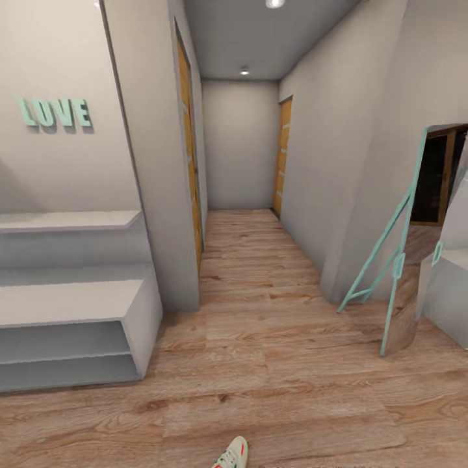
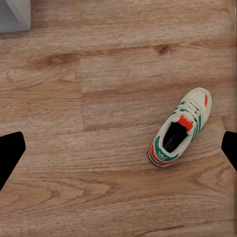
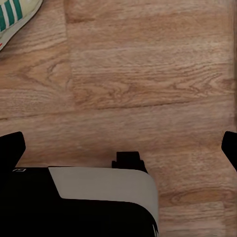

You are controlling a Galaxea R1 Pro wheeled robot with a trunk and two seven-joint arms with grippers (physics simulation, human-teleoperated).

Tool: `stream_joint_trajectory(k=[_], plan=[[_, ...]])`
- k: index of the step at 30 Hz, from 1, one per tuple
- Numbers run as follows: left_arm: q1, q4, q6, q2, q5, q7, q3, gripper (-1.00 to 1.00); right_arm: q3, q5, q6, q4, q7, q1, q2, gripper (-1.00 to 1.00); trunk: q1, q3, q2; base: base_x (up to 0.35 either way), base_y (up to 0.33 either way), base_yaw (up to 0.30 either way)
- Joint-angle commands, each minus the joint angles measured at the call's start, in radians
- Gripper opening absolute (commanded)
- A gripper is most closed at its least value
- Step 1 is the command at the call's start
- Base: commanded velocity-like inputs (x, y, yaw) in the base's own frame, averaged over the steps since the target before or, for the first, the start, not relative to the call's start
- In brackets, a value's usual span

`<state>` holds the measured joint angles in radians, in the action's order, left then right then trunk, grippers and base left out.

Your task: Pick up the two gym shoes and the two sandals from the corridor floor and place them onto the hallstand (shoe rack) in the corridor, making sure they are on the rack and not on the floor. Arrange them so the two gym shoes are next to each other and the two sandals are next to each other.

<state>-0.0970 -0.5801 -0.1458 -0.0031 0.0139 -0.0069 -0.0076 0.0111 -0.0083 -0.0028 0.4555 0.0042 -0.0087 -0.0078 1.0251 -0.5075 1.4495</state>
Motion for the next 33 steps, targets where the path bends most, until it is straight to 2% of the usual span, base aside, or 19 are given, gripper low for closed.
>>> stream_joint_trajectory(k=[1,22,33], plan=[[0.0,0.0,-0.003,0.0,0.001,-0.001,0.0,1.0,0.001,-0.001,0.0,0.0,0.0,0.0,0.0,1.0,0.0,-0.001,0.0,0.0,0.0,-0.256],[-0.001,0.0,-0.003,0.0,0.001,-0.001,0.0,1.0,0.001,-0.001,0.0,0.0,0.0,0.0,0.0,1.0,0.0,-0.001,0.0,0.0,-0.006,-0.256],[0.0,0.0,-0.003,0.0,0.001,-0.001,0.0,1.0,0.001,-0.001,0.0,0.0,0.0,0.0,0.0,1.0,0.0,-0.001,0.0,0.0,-0.199,-0.256]])
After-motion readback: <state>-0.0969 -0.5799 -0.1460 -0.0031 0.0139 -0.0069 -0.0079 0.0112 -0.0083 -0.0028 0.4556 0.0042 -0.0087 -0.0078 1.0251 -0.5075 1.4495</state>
